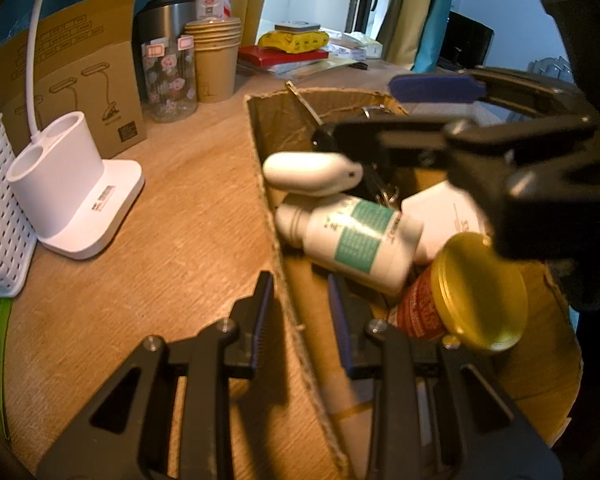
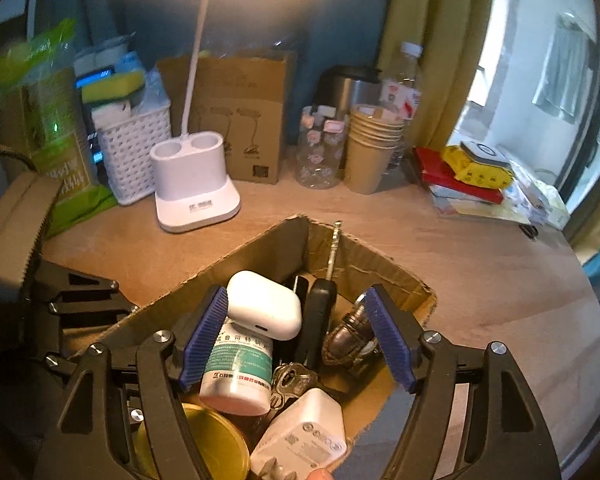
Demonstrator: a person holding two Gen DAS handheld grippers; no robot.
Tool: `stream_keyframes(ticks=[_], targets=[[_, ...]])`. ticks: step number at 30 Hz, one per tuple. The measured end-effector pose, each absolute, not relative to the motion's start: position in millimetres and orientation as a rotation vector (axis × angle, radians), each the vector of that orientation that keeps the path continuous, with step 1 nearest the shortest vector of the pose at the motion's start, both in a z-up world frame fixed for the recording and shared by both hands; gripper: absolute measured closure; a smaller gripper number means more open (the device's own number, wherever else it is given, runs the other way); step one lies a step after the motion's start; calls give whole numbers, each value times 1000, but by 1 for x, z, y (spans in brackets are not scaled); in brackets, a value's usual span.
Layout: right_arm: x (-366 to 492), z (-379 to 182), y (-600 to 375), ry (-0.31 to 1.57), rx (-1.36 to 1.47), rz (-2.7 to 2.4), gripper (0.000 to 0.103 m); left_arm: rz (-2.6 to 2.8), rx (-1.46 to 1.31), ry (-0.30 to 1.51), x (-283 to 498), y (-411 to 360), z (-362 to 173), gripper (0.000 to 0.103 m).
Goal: Organize rigid objects
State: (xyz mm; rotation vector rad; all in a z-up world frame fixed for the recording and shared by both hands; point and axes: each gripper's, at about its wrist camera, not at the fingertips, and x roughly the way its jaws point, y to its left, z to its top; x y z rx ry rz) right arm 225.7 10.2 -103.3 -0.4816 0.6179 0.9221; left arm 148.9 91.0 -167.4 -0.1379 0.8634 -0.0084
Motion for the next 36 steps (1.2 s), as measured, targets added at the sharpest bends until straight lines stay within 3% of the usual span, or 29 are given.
stream_keyframes(ticks=[36], targets=[[180, -54, -119, 580, -183, 554, 28, 111, -87, 830, 141, 86, -158, 73]])
